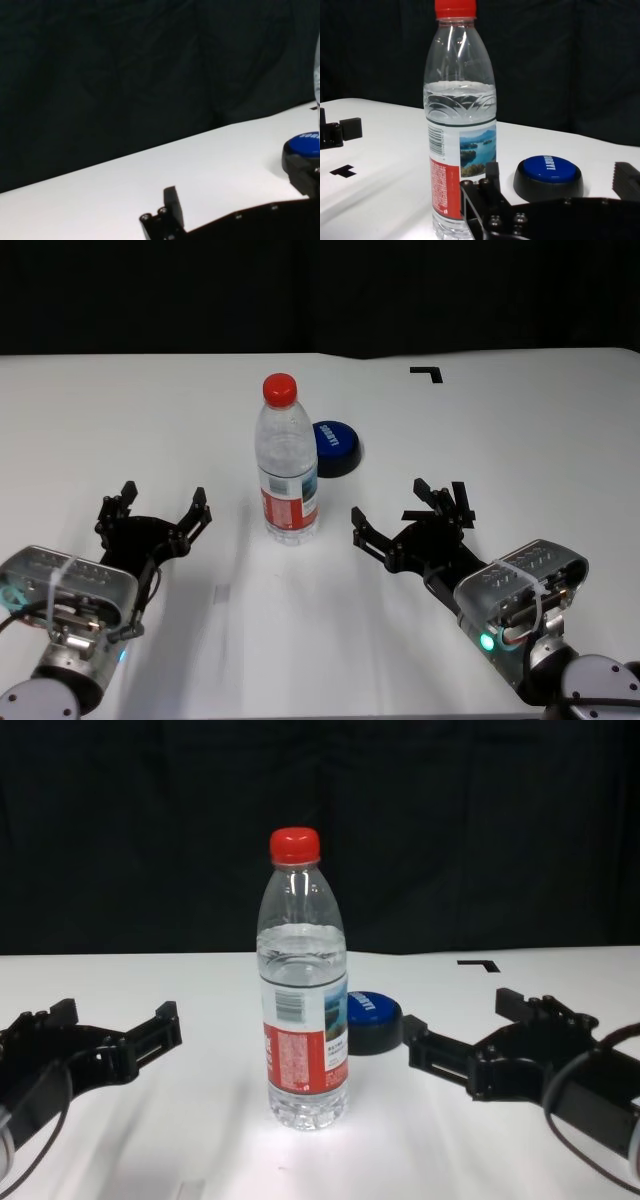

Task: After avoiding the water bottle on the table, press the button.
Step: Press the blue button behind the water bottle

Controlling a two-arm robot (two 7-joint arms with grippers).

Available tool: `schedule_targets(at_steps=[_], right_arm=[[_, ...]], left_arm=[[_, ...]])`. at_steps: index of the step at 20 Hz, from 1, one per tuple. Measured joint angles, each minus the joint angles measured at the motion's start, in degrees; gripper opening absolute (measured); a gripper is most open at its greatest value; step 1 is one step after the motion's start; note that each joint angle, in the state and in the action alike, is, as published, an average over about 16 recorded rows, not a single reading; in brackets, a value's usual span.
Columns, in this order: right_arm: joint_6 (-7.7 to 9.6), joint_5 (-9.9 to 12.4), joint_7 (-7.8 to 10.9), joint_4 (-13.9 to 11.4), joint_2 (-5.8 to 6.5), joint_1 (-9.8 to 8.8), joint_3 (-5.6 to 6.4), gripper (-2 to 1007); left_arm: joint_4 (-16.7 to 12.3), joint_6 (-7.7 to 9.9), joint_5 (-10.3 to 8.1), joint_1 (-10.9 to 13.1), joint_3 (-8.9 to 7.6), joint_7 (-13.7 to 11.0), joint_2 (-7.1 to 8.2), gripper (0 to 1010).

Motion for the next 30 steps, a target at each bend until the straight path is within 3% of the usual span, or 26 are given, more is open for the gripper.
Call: schedule_targets(at_steps=[17, 30], right_arm=[[0.00, 0.00, 0.00, 0.00, 0.00, 0.00, 0.00, 1003], [0.00, 0.00, 0.00, 0.00, 0.00, 0.00, 0.00, 1003]], left_arm=[[-0.42, -0.34, -0.23, 0.17, -0.09, -0.04, 0.03, 1003], [-4.55, -1.85, -1.07, 2.94, -0.65, -0.40, 0.75, 1003]])
